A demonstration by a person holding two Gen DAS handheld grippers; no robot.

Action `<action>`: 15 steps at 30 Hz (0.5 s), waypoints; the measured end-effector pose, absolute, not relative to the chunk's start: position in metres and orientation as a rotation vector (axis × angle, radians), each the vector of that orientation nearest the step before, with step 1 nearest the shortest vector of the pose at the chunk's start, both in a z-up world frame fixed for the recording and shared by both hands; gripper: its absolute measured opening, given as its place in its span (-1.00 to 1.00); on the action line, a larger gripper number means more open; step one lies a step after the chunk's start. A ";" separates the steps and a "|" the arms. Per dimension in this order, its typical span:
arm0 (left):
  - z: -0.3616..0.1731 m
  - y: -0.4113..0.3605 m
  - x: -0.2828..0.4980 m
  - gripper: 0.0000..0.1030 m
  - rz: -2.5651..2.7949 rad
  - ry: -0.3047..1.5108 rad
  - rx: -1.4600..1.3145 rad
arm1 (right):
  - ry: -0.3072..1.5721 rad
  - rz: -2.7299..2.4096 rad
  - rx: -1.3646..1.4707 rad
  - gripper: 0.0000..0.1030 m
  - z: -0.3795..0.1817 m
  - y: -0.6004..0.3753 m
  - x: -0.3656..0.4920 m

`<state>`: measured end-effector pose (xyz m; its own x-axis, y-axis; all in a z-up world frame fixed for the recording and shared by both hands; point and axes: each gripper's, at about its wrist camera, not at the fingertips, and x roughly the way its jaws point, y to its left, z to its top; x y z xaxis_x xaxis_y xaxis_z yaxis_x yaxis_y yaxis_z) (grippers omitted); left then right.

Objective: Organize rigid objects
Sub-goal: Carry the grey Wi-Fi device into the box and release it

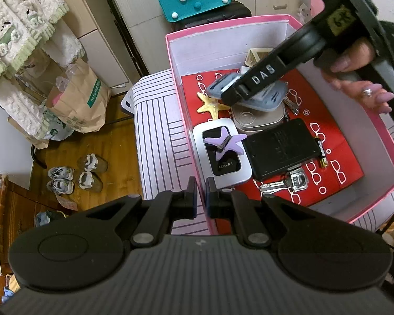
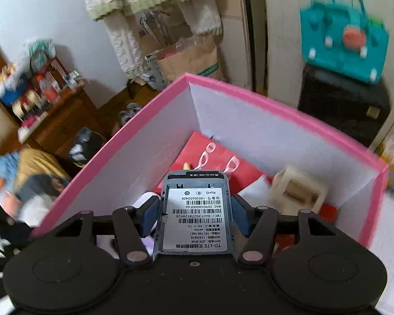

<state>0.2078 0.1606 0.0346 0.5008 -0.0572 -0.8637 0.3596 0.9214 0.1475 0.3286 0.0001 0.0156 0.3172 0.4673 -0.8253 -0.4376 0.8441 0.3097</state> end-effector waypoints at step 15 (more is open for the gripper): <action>0.035 0.166 0.206 -0.89 -0.266 1.003 0.281 | 0.783 0.552 0.092 0.32 0.092 -0.103 0.248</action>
